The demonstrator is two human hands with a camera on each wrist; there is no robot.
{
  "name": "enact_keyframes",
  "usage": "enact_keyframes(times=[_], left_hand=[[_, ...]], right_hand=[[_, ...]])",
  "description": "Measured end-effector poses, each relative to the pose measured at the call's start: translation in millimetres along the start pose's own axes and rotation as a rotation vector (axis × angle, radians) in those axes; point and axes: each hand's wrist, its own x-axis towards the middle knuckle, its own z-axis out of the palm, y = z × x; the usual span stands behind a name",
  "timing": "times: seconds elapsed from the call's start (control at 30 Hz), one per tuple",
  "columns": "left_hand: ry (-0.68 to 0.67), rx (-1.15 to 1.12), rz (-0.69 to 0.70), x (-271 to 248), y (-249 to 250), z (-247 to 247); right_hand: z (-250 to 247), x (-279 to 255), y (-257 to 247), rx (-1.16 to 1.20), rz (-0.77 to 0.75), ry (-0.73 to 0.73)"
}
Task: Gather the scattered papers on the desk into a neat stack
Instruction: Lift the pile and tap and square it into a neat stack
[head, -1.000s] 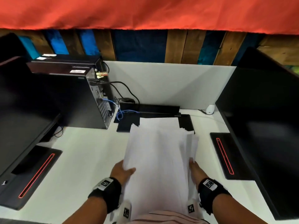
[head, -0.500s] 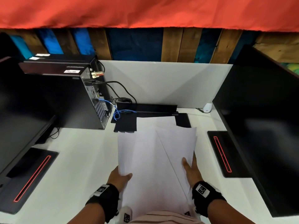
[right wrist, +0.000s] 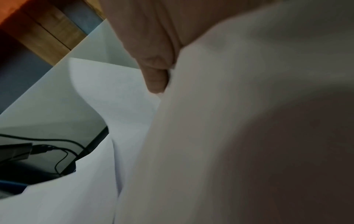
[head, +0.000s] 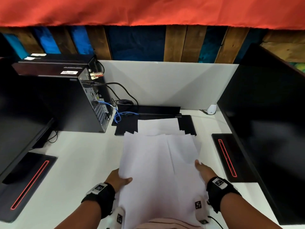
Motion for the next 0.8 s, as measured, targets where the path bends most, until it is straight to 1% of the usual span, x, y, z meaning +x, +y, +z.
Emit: enact_keyframes(times=[0.07, 0.17, 0.23, 0.27, 0.3, 0.33, 0.37, 0.4, 0.43, 0.47, 0.53, 0.57, 0.63, 0.7, 0.77, 0.8], left_hand=[[-0.063, -0.006, 0.022, -3, 11, 14], [-0.148, 0.011, 0.075, 0, 21, 43], [-0.135, 0.044, 0.054, 4, 25, 60], [-0.067, 0.075, 0.021, 6, 29, 65], [0.056, 0.127, -0.005, 8, 31, 66], [0.192, 0.203, -0.039, 11, 34, 62], [0.296, 0.297, -0.08, 10, 36, 56], [0.336, 0.37, -0.128, 10, 36, 49], [0.333, 0.408, -0.145, 14, 33, 43], [0.288, 0.393, -0.149, 18, 27, 40], [0.159, 0.238, -0.074, 24, 17, 41], [0.117, 0.18, -0.049, 22, 15, 43], [0.083, 0.107, -0.056, 20, 13, 44], [0.079, 0.051, -0.078, 20, 12, 39], [0.047, 0.012, -0.07, 22, 11, 30], [0.024, -0.019, -0.037, 26, 8, 26]], right_hand=[[5, -3, -9, -0.034, -0.001, 0.005], [23, -11, -21, -0.038, -0.081, -0.006], [35, -14, -20, 0.024, -0.136, -0.049], [40, -14, -18, 0.068, -0.166, -0.072], [41, -14, -15, 0.114, -0.185, -0.077], [39, -13, -12, 0.166, -0.176, -0.056], [38, -9, -6, 0.206, -0.15, -0.004], [36, -6, -1, 0.216, -0.117, 0.043], [34, -5, 3, 0.196, -0.084, 0.069], [34, -3, 7, 0.155, -0.056, 0.057], [38, -1, 12, 0.072, -0.041, -0.017], [40, -2, 14, 0.041, -0.042, -0.038], [43, -1, 16, -0.004, -0.06, -0.04], [41, -1, 17, -0.02, -0.072, -0.018], [36, 1, 22, 0.044, -0.07, -0.023], [35, 0, 23, 0.097, -0.062, -0.042]])
